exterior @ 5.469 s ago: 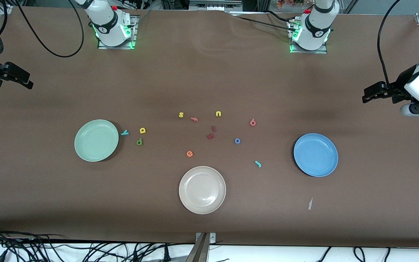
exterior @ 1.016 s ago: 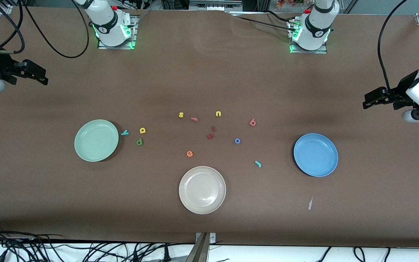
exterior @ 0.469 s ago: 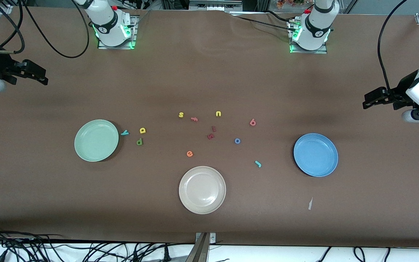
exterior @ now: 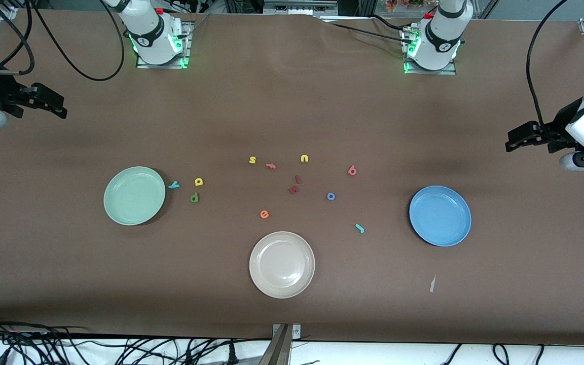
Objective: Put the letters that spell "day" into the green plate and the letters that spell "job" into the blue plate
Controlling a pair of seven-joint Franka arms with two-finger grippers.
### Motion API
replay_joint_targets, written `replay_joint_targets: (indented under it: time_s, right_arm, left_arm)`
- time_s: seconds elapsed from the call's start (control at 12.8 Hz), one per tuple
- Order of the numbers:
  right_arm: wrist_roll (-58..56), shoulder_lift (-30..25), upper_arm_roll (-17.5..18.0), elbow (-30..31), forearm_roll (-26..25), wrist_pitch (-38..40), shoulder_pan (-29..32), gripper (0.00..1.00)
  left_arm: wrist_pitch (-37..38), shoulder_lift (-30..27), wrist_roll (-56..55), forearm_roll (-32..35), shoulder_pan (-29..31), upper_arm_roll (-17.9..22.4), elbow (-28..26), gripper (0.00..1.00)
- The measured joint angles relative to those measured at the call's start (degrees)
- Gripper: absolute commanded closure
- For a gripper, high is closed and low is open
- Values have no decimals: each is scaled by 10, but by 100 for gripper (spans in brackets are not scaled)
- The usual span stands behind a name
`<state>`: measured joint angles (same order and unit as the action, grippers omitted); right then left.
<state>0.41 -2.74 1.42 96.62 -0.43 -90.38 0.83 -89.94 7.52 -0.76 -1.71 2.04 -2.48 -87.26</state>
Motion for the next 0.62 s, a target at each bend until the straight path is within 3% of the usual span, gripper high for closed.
replay_joint_targets:
  time_s: [0.23, 0.62]
  right_arm:
    - [0, 0, 0, 0, 0, 0, 0, 0]
    - [0, 2, 0, 0, 0, 11, 0, 0]
  left_arm:
    - [0, 8, 5, -2, -16, -2, 0, 0]
    - [-1, 49, 12, 11, -117, -6, 17, 0]
